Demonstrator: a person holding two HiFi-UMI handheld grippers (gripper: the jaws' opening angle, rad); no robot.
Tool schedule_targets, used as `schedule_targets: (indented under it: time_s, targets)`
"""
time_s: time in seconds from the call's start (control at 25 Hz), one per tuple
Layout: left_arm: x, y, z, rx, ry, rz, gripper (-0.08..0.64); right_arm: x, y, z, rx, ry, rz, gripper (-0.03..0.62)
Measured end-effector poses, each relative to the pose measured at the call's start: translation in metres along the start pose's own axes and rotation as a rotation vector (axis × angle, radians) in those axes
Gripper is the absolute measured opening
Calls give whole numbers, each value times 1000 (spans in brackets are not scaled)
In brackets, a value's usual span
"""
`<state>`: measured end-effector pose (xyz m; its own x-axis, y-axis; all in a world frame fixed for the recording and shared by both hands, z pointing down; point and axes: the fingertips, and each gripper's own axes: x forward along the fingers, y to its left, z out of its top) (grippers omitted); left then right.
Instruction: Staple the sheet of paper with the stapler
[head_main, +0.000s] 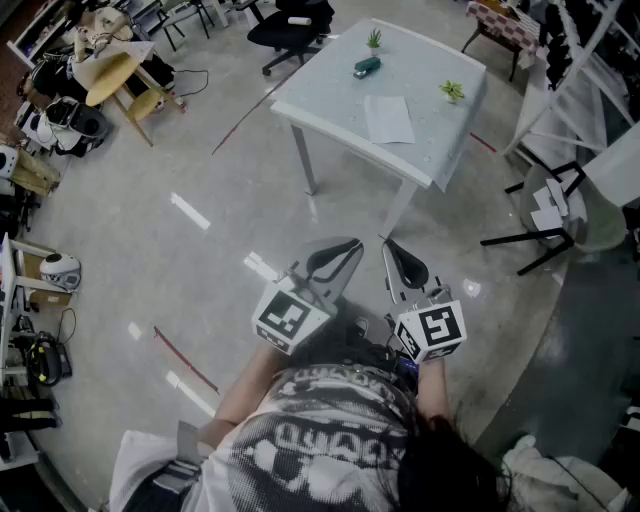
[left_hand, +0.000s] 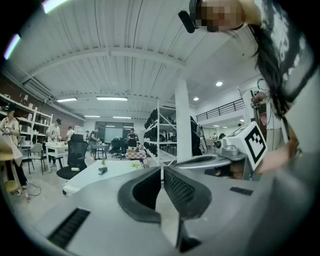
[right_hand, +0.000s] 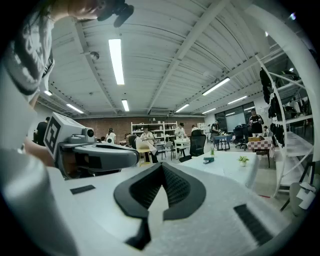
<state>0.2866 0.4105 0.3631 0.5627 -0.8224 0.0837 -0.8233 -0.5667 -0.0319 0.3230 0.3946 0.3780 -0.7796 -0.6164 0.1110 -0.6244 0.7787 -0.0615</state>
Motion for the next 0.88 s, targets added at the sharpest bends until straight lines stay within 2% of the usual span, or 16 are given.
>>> schedule_targets:
  time_s: [0.4, 0.6, 0.88]
  targets:
    - [-6, -8, -12, -12, 55, 41, 15, -3, -4, -8, 64, -10, 34, -8]
    - [-10, 2, -17, -25, 80, 81, 15, 3, -1, -12, 82, -1, 69, -8]
    - [0, 21, -23, -37, 108, 93, 15, 26, -16, -18, 114, 18, 79, -8]
